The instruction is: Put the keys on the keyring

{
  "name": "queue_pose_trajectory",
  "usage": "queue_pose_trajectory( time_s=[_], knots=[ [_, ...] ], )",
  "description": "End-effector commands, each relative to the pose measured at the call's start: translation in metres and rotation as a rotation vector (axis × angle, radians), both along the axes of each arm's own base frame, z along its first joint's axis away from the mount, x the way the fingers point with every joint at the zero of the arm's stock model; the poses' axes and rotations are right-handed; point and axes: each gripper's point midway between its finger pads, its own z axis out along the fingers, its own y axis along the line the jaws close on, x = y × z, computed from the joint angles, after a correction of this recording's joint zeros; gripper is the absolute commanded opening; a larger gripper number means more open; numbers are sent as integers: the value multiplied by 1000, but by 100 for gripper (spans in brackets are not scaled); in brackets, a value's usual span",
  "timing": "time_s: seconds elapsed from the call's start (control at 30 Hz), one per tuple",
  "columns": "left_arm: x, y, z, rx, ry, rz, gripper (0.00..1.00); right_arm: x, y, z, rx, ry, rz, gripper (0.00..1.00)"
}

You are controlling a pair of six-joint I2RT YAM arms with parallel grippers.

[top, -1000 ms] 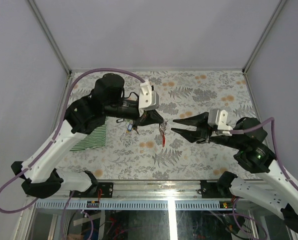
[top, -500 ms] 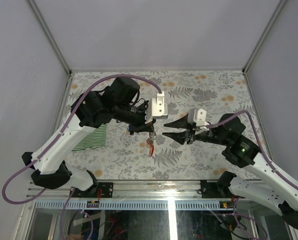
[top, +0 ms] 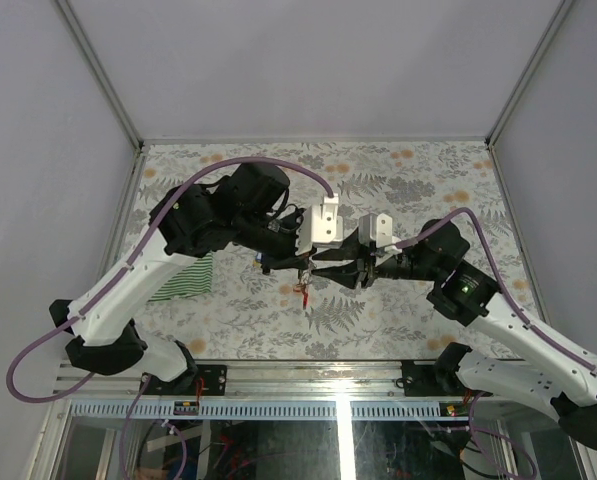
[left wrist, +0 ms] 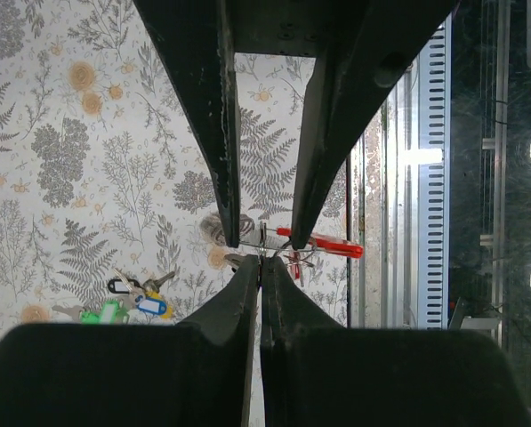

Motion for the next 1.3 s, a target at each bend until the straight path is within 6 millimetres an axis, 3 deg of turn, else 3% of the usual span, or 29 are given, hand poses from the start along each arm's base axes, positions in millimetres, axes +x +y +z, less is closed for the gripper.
queue_pose_trajectory(
  time_s=[0.0, 0.17, 0.37, 0.47, 0.53, 0.73, 0.93, 1.1, 1.27],
  knots=[
    [2, -1, 7, -1, -47, -18, 0, -6, 4, 22, 47, -37, 45, 35],
    [2, -2, 7, 0, -54, -23, 0, -5, 5, 17, 31, -30, 50, 31],
    [2, -3, 7, 0, -58, -29, 0, -4, 6, 16, 24, -31, 49, 17],
    [2, -3, 7, -2, -64, -32, 0, -3, 7, 16, 20, -28, 50, 5],
    [2, -3, 9, -10, -72, -36, 4, -4, 7, 18, 17, -28, 53, 0],
    [0, -6, 28, -135, -151, -46, 22, -7, 0, 34, 36, -65, 39, 0],
    [-18, -1, 69, -426, -308, -90, 38, -21, -9, 58, 85, -106, 68, 0],
    [-38, 0, 89, -651, -368, -145, 42, -37, -16, 79, 129, -141, 120, 0],
    [-43, -2, 92, -726, -370, -155, 41, -50, -22, 90, 150, -170, 169, 0]
  ],
)
